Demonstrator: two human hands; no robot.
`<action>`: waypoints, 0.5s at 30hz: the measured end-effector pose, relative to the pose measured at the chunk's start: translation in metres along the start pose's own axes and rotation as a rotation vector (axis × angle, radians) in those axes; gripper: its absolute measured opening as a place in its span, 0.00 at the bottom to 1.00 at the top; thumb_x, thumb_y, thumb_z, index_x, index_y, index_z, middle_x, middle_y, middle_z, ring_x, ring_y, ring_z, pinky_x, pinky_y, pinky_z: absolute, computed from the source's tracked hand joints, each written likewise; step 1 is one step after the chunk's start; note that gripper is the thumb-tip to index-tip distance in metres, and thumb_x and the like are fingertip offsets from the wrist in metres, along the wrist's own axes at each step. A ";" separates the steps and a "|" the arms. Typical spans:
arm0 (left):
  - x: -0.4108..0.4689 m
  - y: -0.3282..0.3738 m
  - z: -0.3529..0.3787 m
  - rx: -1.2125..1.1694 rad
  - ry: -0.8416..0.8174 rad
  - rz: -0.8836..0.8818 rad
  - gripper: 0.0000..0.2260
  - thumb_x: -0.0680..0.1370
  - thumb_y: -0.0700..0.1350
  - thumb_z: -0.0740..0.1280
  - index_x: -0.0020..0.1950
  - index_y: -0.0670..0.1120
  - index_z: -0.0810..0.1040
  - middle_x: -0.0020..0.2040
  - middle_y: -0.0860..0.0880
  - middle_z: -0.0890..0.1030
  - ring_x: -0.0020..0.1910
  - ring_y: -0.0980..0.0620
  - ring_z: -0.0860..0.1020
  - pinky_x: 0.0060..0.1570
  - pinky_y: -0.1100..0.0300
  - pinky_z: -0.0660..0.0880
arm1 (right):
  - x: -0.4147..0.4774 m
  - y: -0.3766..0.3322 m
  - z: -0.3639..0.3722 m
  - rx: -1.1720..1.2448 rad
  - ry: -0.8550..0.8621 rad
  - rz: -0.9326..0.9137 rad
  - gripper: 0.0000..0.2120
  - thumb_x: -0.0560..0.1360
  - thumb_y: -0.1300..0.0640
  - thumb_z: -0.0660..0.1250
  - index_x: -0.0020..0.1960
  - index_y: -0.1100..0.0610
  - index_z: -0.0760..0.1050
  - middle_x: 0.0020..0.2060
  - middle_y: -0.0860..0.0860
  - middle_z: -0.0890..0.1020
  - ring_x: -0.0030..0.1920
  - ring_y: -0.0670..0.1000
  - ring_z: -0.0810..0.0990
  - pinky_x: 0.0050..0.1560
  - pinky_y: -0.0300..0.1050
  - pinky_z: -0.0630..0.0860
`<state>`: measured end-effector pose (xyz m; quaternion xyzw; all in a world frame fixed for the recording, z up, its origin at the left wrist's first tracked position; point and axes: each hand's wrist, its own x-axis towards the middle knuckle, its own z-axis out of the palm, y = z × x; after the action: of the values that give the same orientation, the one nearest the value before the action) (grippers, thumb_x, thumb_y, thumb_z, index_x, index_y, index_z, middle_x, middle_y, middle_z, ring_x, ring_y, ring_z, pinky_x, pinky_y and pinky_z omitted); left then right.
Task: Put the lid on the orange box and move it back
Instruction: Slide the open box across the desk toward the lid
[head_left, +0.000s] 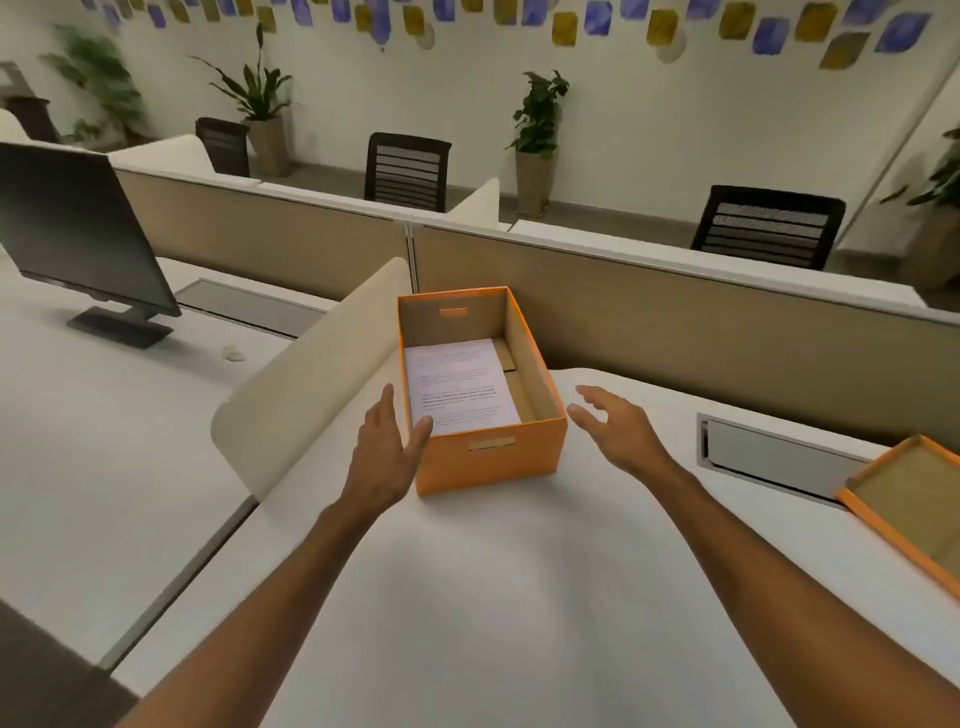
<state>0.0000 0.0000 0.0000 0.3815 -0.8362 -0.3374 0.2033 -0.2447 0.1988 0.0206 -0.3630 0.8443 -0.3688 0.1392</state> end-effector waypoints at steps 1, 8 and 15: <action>0.004 -0.004 0.003 -0.028 0.003 -0.036 0.39 0.79 0.65 0.57 0.81 0.45 0.47 0.81 0.43 0.56 0.78 0.43 0.57 0.72 0.47 0.59 | 0.007 0.002 0.005 0.038 -0.010 0.042 0.26 0.80 0.44 0.62 0.74 0.54 0.69 0.70 0.56 0.75 0.68 0.56 0.73 0.63 0.48 0.69; 0.027 -0.029 0.021 -0.169 -0.093 -0.238 0.39 0.78 0.66 0.55 0.81 0.47 0.47 0.80 0.43 0.58 0.77 0.43 0.60 0.73 0.48 0.59 | 0.044 0.024 0.033 0.314 -0.088 0.305 0.29 0.80 0.39 0.58 0.75 0.53 0.66 0.72 0.54 0.72 0.69 0.56 0.71 0.67 0.54 0.69; 0.032 -0.041 0.028 -0.394 -0.249 -0.289 0.31 0.78 0.70 0.49 0.79 0.61 0.55 0.79 0.53 0.63 0.75 0.46 0.66 0.72 0.42 0.64 | 0.067 0.036 0.049 0.584 -0.205 0.518 0.29 0.79 0.34 0.54 0.74 0.49 0.65 0.67 0.51 0.72 0.67 0.58 0.72 0.60 0.65 0.72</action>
<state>-0.0162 -0.0332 -0.0464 0.4057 -0.7098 -0.5634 0.1188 -0.2854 0.1415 -0.0372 -0.1184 0.7492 -0.5079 0.4083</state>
